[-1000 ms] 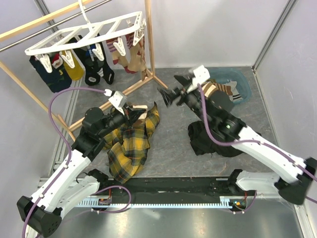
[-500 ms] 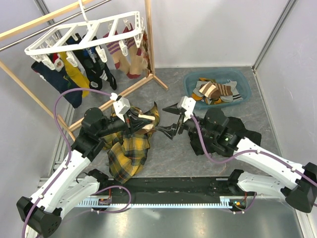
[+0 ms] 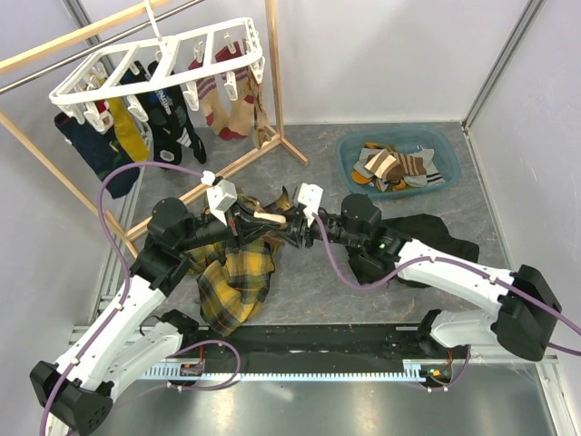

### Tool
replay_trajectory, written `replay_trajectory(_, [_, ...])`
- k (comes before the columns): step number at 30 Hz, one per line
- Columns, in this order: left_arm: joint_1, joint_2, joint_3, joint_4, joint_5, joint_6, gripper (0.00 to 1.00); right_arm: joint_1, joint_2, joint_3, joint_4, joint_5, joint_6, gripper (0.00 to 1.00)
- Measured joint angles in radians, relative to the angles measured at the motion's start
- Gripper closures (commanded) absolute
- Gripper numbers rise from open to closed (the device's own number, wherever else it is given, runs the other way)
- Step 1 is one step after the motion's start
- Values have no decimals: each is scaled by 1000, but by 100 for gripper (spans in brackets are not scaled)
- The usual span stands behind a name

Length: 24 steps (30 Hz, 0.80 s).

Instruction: Remove the socks clipped to the hanger

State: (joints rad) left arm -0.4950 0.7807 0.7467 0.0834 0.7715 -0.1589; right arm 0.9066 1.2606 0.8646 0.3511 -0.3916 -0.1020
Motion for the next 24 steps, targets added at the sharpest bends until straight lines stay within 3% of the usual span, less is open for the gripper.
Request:
replay_trajectory(1, [0,0,0,0,0,0,93,1,12,3,3,4,0,100])
replay_trajectory(4, [0,0,0,0,-2,-2,68,3,24,2,8,47,0,100])
replay_trajectory(5, [0,0,0,0,-3,-4,50,3,24,2,9,75,3,100])
replay_trajectory(7, [0,0,0,0,-10,-6,23,3,21,2,8,134,9,100])
replay_trajectory(10, [0,-4,0,-6,-34,-9,17,1,2,2,-22,223,25,100])
replay_trajectory(14, [0,-26,0,-11,-91,-8,16,-33,-53,2,-95,376,38,100])
replay_trajectory(24, [0,-54,0,-18,-224,-7,16,-433,-54,134,-282,679,116,100])
